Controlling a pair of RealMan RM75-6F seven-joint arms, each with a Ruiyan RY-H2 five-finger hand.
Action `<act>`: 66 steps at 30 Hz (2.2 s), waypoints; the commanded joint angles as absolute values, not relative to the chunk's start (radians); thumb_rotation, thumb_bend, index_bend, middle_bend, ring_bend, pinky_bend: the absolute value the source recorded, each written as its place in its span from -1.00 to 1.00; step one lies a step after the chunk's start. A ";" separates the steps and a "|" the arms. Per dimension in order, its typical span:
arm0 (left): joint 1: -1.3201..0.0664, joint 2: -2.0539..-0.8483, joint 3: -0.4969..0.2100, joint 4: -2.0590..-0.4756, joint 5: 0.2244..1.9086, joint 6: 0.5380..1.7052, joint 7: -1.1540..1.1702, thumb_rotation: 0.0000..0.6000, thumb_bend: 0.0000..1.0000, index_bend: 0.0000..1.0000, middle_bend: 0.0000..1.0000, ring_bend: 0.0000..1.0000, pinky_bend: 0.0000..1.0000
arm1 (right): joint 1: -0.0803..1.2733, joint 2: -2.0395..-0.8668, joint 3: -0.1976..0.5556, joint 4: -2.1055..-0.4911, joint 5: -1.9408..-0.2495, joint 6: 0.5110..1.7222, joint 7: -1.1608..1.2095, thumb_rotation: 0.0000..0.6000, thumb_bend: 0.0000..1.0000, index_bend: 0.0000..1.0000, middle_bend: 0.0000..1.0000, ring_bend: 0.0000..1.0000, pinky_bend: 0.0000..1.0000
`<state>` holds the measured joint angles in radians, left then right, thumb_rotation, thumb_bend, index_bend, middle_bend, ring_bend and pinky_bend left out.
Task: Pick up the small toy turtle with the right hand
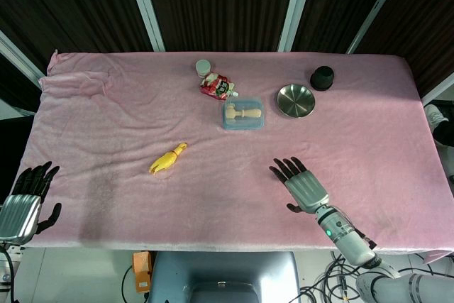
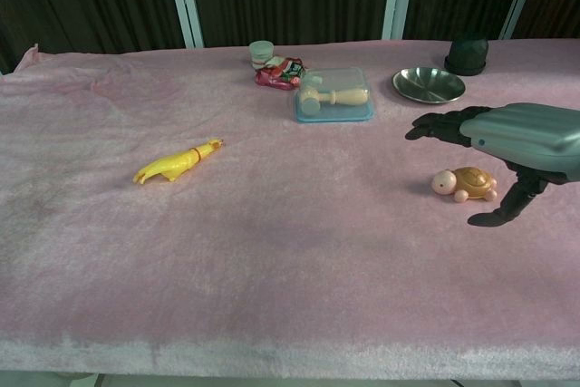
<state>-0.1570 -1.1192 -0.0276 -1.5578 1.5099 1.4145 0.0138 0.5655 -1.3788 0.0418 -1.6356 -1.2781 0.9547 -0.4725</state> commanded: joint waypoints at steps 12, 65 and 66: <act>-0.151 -1.119 -0.029 -1.560 1.500 1.421 0.022 1.00 -0.11 -1.00 -1.00 -1.00 -0.93 | 0.597 -1.403 0.073 -1.496 -1.161 0.898 -0.458 1.00 -0.38 -0.98 -1.00 -1.00 -1.00; -0.149 -1.114 -0.040 -1.560 1.487 1.423 0.012 1.00 -0.11 -1.00 -1.00 -1.00 -0.93 | 0.614 -1.605 0.077 -1.220 -1.208 0.975 -0.480 1.00 -0.20 1.00 0.41 0.39 0.51; -0.149 -1.114 -0.041 -1.560 1.486 1.423 0.012 1.00 -0.11 -1.00 -1.00 -1.00 -0.93 | 0.614 -1.605 0.077 -1.219 -1.209 0.976 -0.480 1.00 -0.20 1.00 0.41 0.39 0.51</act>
<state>-0.1487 -1.1143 -0.0406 -1.5602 1.4863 1.4227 0.0117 0.6140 -1.6048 0.0772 -1.2188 -1.2093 0.9761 -0.4797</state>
